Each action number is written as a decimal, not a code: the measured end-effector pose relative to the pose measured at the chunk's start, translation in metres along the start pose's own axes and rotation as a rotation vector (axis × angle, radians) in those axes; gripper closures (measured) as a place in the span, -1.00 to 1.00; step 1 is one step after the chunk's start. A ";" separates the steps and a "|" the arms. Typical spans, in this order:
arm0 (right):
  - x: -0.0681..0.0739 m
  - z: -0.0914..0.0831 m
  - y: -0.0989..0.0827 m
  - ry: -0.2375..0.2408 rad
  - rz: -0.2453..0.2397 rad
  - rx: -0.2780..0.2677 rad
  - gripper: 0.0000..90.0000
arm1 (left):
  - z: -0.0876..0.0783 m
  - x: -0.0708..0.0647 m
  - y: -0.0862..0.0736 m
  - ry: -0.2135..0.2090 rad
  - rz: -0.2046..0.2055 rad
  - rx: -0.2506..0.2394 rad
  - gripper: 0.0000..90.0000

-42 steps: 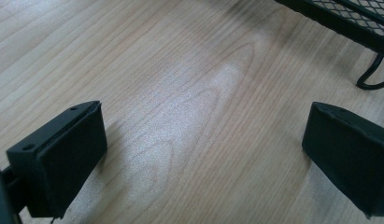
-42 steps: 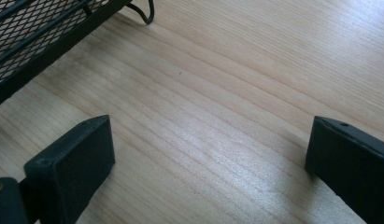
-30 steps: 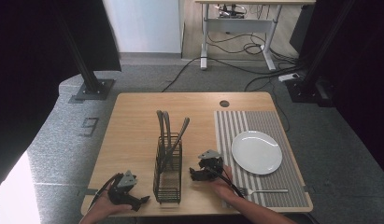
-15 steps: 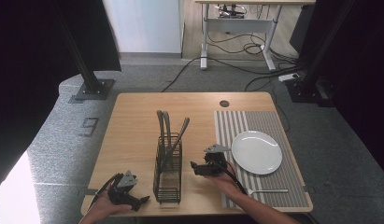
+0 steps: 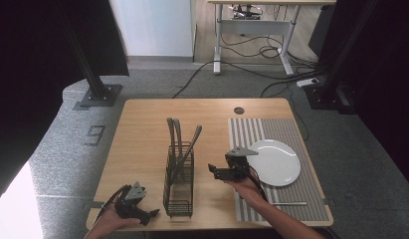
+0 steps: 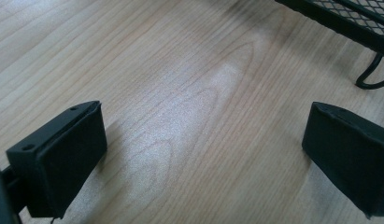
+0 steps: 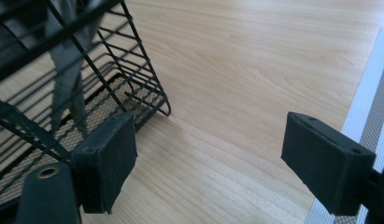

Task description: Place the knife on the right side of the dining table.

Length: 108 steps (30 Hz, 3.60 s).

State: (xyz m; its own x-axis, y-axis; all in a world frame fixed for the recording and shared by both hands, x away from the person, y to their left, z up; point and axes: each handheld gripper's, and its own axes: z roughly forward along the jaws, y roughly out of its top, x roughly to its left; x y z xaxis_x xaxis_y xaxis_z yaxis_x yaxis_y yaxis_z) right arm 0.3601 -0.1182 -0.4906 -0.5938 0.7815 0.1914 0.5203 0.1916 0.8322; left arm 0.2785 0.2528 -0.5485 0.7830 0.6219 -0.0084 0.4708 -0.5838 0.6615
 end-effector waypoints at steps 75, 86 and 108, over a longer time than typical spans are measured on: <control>-0.007 0.003 0.110 0.460 0.103 -0.331 0.85 | 0.000 0.000 0.000 0.001 -0.001 0.000 -1.00; -0.015 -0.047 0.128 0.421 0.054 -0.457 0.85 | 0.000 0.000 0.000 0.001 0.000 0.001 -1.00; -0.052 -0.046 0.109 0.311 0.090 -0.454 0.85 | 0.000 0.000 0.000 0.002 -0.001 0.000 -1.00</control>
State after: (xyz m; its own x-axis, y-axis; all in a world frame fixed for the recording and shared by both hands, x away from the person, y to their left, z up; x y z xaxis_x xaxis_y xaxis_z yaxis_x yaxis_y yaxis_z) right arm 0.4192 -0.1655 -0.3856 -0.7479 0.5581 0.3595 0.3013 -0.1971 0.9329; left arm 0.2783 0.2528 -0.5485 0.7815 0.6239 -0.0076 0.4720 -0.5831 0.6612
